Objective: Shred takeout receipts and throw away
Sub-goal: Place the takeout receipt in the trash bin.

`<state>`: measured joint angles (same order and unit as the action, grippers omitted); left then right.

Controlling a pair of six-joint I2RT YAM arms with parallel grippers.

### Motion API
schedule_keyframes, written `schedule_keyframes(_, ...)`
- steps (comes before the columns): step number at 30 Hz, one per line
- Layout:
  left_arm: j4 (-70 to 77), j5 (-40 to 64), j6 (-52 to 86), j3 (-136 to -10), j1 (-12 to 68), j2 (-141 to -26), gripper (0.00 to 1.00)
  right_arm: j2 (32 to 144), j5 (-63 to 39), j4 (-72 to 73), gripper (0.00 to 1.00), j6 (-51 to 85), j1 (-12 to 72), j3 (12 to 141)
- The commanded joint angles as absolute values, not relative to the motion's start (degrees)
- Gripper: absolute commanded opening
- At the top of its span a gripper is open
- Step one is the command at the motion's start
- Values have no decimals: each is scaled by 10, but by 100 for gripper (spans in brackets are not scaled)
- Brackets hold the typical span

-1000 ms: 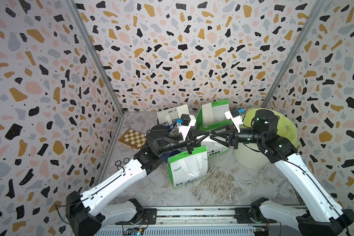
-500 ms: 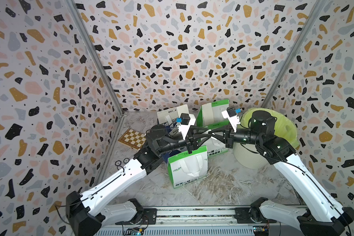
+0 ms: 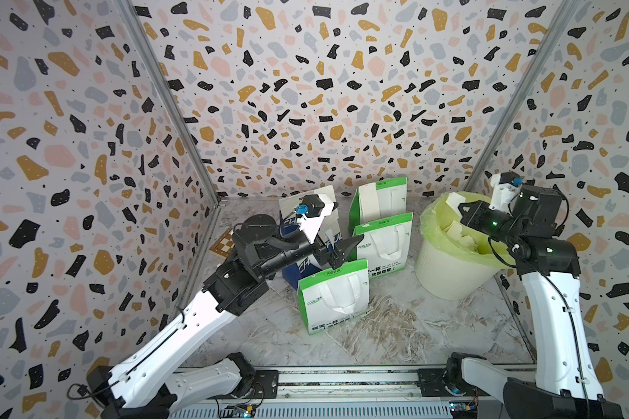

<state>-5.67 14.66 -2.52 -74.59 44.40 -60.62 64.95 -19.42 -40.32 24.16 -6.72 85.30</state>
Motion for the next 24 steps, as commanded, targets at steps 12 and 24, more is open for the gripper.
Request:
schedule_keyframes(12, -178, 45, -123, -778, 431, -634, 99, 670, -187, -465, 50, 216, -93, 815)
schedule_keyframes(24, -262, 133, -93, -929, 362, -780, 84, 666, -262, -431, 64, 188, -91, 840)
